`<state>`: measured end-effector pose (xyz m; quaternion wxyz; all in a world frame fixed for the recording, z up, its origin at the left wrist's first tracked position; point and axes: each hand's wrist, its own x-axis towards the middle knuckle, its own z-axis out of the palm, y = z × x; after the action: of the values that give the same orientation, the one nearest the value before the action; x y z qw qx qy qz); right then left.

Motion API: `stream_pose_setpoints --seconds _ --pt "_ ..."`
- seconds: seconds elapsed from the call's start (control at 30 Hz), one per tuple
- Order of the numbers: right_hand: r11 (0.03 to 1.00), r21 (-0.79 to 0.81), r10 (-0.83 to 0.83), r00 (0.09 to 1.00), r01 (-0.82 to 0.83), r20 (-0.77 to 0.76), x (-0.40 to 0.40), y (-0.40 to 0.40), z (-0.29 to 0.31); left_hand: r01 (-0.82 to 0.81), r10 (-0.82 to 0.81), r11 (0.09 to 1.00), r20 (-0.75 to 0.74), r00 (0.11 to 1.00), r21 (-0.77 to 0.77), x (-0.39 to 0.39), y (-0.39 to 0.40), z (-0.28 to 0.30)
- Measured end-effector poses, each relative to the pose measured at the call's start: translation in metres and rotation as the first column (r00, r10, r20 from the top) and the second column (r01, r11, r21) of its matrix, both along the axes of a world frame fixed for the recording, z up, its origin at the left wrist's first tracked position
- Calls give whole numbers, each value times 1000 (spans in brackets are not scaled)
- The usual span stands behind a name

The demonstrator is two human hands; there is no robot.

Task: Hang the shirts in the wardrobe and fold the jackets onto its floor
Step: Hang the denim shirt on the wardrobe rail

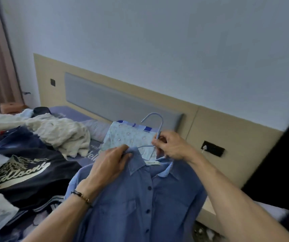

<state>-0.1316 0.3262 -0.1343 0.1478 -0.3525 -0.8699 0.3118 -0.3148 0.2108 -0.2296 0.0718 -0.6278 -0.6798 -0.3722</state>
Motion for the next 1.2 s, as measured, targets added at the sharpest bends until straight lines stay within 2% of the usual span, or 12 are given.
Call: stream_pose_setpoints --seconds 0.13,0.27,0.43,0.53,0.63,0.7,0.77,0.9,0.97,1.07,1.13,1.2 --pt "966 -73 -256 950 247 -178 91 16 57 64 -66 998 -98 993 -22 80 65 61" --pt "829 -262 -554 792 495 -256 152 38 78 173 -182 981 -97 978 -93 141 108 85" --pt "614 -515 -790 456 599 -410 202 61 102 448 -458 880 -36 888 -156 206 152 114" --pt "467 -596 -864 194 653 -464 213 77 125 633 -610 747 168 774 -202 236 169 140" --pt "441 -659 -811 -44 610 -583 213 93 150 767 -710 576 292 640 -281 263 178 165" --pt "457 -723 -772 -173 519 -612 216 106 161 781 -721 545 305 622 -304 270 187 177" --pt "455 -680 -754 -157 575 -637 225 120 166 792 -746 538 275 607 -290 271 202 188" --pt "509 -427 -700 70 747 -711 264 158 169 775 -756 599 179 630 -200 278 248 214" --pt "493 -289 -670 146 821 -728 293 174 174 702 -704 707 13 710 -89 292 276 222" --pt "478 -139 -627 226 867 -745 336 200 187 511 -480 857 -259 838 68 327 313 226" --pt "452 -45 -641 289 891 -711 371 228 193 424 -352 897 -382 854 122 358 331 232" --pt "421 4 -656 308 907 -689 405 255 198 417 -308 900 -493 814 125 387 348 239"
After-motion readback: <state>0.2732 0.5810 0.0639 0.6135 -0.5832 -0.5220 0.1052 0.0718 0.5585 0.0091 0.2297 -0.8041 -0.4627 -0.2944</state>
